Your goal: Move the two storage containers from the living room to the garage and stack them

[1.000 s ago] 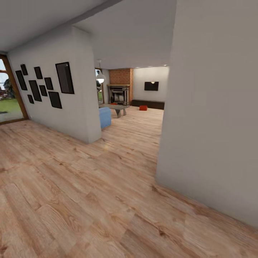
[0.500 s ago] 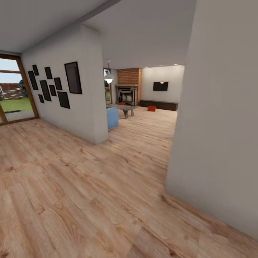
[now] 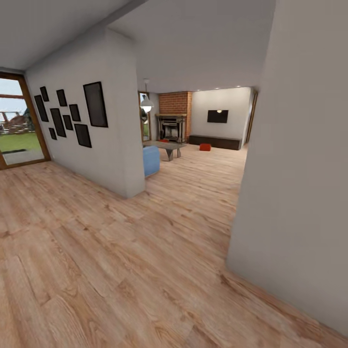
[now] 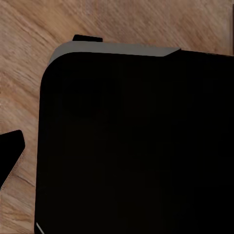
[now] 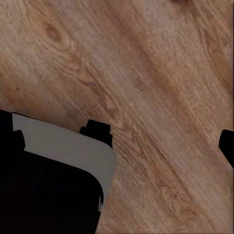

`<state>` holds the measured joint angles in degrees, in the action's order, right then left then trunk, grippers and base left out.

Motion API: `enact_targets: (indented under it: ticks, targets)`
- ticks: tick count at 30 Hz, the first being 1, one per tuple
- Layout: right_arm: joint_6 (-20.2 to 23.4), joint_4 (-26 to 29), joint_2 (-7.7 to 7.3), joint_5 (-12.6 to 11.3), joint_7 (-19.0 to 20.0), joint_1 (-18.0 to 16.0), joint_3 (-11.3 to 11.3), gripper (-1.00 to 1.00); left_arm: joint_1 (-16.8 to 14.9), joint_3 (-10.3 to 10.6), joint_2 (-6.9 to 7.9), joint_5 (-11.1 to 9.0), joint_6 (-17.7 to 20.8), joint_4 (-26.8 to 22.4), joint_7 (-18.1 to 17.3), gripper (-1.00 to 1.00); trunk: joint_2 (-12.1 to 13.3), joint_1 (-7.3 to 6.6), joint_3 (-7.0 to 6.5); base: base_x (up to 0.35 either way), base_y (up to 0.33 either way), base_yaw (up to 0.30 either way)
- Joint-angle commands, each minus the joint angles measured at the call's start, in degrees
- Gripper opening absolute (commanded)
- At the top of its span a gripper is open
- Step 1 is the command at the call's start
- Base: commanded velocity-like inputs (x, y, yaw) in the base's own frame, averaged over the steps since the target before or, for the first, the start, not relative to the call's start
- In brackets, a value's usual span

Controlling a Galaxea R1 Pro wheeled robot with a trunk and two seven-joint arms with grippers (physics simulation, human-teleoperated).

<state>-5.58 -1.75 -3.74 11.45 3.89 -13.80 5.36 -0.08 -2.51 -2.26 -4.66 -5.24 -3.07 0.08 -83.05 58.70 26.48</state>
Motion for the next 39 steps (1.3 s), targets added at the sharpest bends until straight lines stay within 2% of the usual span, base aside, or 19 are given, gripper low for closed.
enact_targets:
  ticks: [1,17,32,39]
  targets:
    - [-0.36,-0.19,-0.02,-0.03,0.12,-0.08,0.44,1.0,-0.01,-0.2,-0.02,-0.44,-0.12,-0.01,0.01,1.0,-0.02,0.03,0.05,0.321,0.0,0.0]
    - [-0.23,-0.19,0.12,-0.04,-0.01,-0.08,0.45,1.0,-0.01,-0.18,-0.02,-0.44,-0.12,-0.01,0.01,1.0,-0.02,0.03,0.05,0.321,0.0,0.003]
    - [-0.31,-0.19,0.05,-0.03,-0.01,-0.08,0.44,1.0,-0.01,-0.14,-0.03,-0.44,-0.12,-0.01,0.01,1.0,-0.02,0.03,0.05,0.321,0.0,0.223]
    - [-0.38,-0.19,0.05,-0.02,0.16,-0.08,0.44,1.0,-0.01,-0.13,0.04,-0.44,-0.06,-0.01,0.01,1.0,-0.02,0.03,0.05,0.321,0.0,0.036]
